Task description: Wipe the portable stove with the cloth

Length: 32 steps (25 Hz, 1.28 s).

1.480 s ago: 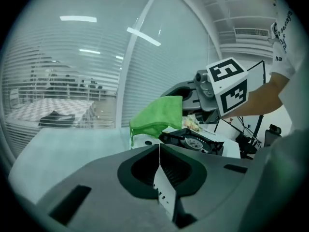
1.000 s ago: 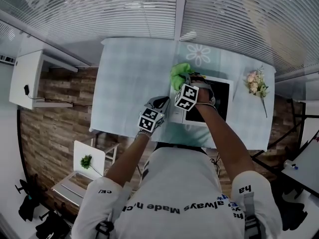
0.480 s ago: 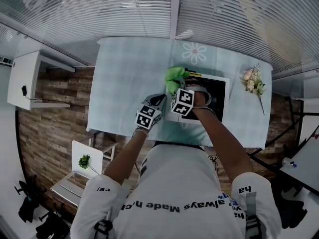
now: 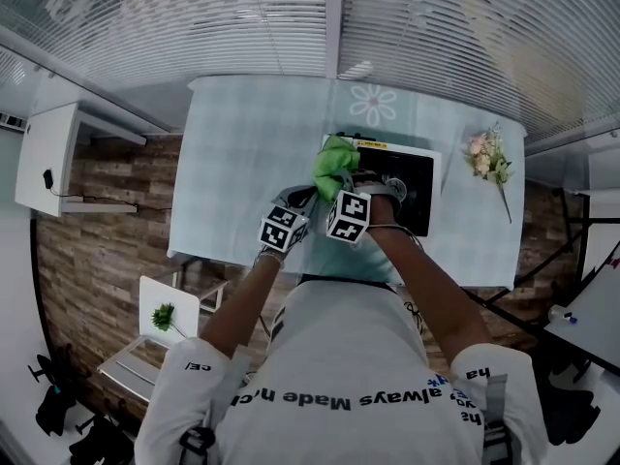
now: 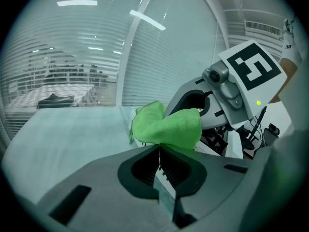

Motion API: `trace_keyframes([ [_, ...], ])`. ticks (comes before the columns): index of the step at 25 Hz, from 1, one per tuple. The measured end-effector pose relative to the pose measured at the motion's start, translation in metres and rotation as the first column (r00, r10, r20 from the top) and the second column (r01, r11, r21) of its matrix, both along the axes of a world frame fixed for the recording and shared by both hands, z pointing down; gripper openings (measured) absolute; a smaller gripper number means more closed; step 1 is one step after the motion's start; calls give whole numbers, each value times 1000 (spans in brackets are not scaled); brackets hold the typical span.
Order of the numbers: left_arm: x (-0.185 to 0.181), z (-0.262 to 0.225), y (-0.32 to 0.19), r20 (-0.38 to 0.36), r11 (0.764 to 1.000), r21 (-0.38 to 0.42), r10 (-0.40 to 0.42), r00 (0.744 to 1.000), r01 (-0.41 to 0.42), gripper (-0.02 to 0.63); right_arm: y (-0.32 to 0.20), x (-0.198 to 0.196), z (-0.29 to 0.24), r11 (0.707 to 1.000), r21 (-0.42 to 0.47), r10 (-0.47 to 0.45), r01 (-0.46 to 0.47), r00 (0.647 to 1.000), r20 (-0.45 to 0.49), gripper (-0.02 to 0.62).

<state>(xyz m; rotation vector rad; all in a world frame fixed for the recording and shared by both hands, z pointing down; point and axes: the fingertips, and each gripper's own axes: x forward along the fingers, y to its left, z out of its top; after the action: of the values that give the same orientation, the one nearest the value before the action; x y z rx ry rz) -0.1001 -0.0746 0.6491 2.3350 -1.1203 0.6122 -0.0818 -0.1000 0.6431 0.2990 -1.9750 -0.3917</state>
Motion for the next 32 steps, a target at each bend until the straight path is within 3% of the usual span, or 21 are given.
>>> trace_keyframes([
  [13, -12, -10, 9, 3, 999, 17, -33, 999, 33, 12, 49, 2, -2, 998, -61, 5, -4, 1000, 20, 26],
  [26, -26, -7, 18, 63, 999, 14, -50, 997, 50, 12, 109, -6, -2, 996, -65, -64, 64, 998, 10, 26],
  [32, -26, -14, 13, 52, 998, 35, -63, 997, 61, 12, 145, -3, -1, 989, -127, -74, 78, 997, 34, 26],
])
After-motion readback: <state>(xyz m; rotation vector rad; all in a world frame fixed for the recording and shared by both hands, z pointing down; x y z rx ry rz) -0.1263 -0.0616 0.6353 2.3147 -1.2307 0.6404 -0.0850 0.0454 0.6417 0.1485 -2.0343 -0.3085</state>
